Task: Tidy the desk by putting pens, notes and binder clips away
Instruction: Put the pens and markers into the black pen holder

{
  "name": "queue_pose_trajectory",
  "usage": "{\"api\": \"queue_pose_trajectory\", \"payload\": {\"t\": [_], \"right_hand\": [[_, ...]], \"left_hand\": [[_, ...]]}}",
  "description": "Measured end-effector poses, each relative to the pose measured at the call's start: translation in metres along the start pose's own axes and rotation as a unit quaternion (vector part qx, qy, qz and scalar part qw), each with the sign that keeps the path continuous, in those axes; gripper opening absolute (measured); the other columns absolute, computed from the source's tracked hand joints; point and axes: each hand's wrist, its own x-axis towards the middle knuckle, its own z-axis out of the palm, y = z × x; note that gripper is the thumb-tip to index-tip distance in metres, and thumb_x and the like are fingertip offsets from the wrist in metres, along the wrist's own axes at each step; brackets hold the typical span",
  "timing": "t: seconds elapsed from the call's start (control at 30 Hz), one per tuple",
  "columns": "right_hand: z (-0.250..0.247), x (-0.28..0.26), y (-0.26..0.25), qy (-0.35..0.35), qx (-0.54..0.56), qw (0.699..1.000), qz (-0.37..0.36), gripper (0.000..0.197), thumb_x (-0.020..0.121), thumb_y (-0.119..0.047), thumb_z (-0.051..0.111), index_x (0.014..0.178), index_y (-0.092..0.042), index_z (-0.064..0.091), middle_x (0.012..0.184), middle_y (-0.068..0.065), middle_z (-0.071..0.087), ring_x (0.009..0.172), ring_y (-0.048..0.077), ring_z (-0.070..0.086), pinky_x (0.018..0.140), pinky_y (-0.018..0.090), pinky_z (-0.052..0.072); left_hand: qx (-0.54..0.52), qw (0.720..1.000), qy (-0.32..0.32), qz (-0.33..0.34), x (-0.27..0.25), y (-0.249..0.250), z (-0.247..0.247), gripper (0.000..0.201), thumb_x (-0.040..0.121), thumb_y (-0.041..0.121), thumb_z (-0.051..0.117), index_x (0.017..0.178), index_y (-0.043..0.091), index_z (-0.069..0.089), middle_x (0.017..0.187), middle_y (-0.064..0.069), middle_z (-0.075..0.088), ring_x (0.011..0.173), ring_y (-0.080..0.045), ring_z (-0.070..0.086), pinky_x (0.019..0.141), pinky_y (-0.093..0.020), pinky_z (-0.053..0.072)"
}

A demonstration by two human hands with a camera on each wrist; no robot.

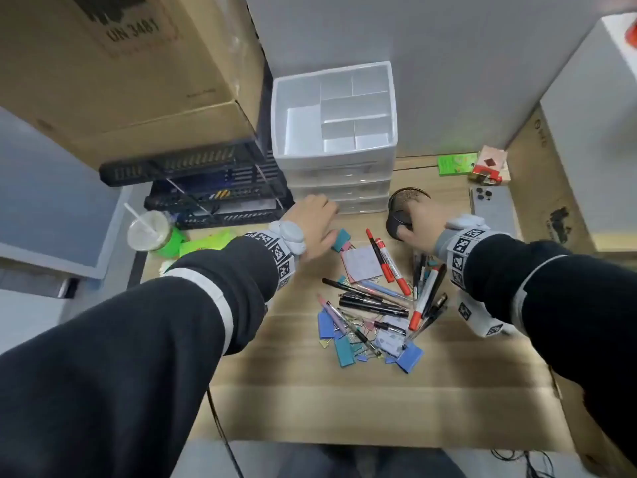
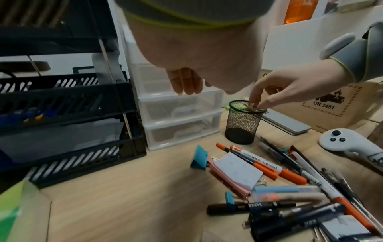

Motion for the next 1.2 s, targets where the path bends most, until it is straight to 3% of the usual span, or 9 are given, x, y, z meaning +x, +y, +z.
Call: {"api": "queue_pose_trajectory", "payload": {"t": [0.13,0.23,0.47,0.67,0.83,0.93,1.03,1.13,1.2], "right_hand": [[0.015,0.0,0.002,-0.049,-0.049,0.998,0.009,0.018,0.088,-0.028,0.057,0.095,-0.012,0.062,0.095,0.006,0.052,0.082,0.032,0.059,0.067,0.034,0.044],[0.024,0.003,0.008,-0.063,-0.044,0.997,0.019,0.021,0.084,-0.02,0.055,0.099,-0.019,0.068,0.089,0.003,0.054,0.08,0.032,0.062,0.072,0.037,0.055],[0.013,-0.018,0.001,0.068,0.038,0.996,-0.043,0.016,0.088,-0.024,0.053,0.084,-0.014,0.065,0.084,0.005,0.058,0.072,0.031,0.059,0.062,0.037,0.051],[-0.02,-0.038,-0.022,0.082,0.133,0.983,-0.101,0.021,0.081,-0.029,0.057,0.078,-0.01,0.067,0.07,0.004,0.064,0.065,0.026,0.057,0.058,0.032,0.046],[-0.02,-0.041,-0.045,-0.015,0.229,0.97,-0.086,0.016,0.085,-0.023,0.062,0.074,-0.012,0.064,0.068,0.004,0.063,0.065,0.024,0.056,0.064,0.035,0.046],[-0.01,-0.041,-0.053,-0.047,0.296,0.952,-0.067,0.019,0.087,-0.018,0.061,0.068,-0.016,0.058,0.06,-0.004,0.055,0.058,0.014,0.049,0.062,0.033,0.042],[-0.002,-0.047,-0.063,-0.067,0.369,0.926,-0.041,0.019,0.089,-0.019,0.063,0.07,-0.016,0.06,0.058,-0.008,0.057,0.053,0.013,0.058,0.059,0.029,0.048],[0.013,-0.046,-0.057,-0.044,0.445,0.894,0.042,0.02,0.09,-0.025,0.063,0.083,-0.006,0.066,0.069,0.002,0.065,0.063,0.024,0.067,0.068,0.04,0.058],[0.027,-0.041,-0.04,0.0,0.374,0.923,0.093,0.013,0.087,-0.026,0.061,0.079,-0.016,0.063,0.073,0.002,0.065,0.072,0.026,0.068,0.073,0.041,0.057]], "left_hand": [[-0.014,0.999,-0.025,-0.026,-0.008,0.003,0.023,0.041,0.09,0.026,0.055,0.126,0.007,0.053,0.121,-0.013,0.054,0.109,-0.031,0.05,0.09,-0.039,0.042],[-0.025,0.998,-0.049,-0.035,-0.013,0.002,0.034,0.042,0.086,0.025,0.056,0.124,0.007,0.053,0.12,-0.013,0.054,0.109,-0.032,0.05,0.089,-0.043,0.045],[-0.084,0.994,-0.051,-0.046,-0.007,0.011,0.029,0.053,0.085,0.031,0.063,0.132,0.009,0.05,0.125,-0.009,0.055,0.113,-0.028,0.052,0.091,-0.036,0.044],[-0.149,0.986,-0.035,-0.064,0.0,0.028,0.021,0.094,0.069,0.051,0.076,0.143,0.008,0.036,0.136,-0.009,0.05,0.12,-0.026,0.052,0.098,-0.039,0.047],[-0.202,0.978,0.006,-0.044,-0.004,0.035,0.021,0.102,0.058,0.058,0.084,0.137,0.012,0.039,0.122,-0.004,0.058,0.105,-0.021,0.058,0.088,-0.035,0.051],[-0.222,0.972,0.004,-0.08,-0.008,0.035,0.026,0.105,0.054,0.064,0.082,0.133,0.013,0.036,0.112,-0.001,0.063,0.095,-0.018,0.062,0.08,-0.037,0.055],[-0.218,0.97,-0.003,-0.107,-0.017,0.029,0.034,0.102,0.051,0.064,0.08,0.129,0.015,0.038,0.105,0.001,0.061,0.089,-0.017,0.062,0.075,-0.039,0.057],[-0.193,0.976,-0.003,-0.105,-0.03,0.02,0.043,0.092,0.054,0.062,0.081,0.125,0.016,0.043,0.107,0.001,0.057,0.089,-0.018,0.06,0.076,-0.04,0.055],[-0.178,0.979,-0.013,-0.103,-0.038,0.013,0.047,0.09,0.058,0.052,0.084,0.129,0.013,0.042,0.114,-0.004,0.056,0.094,-0.022,0.06,0.079,-0.04,0.055]]}}
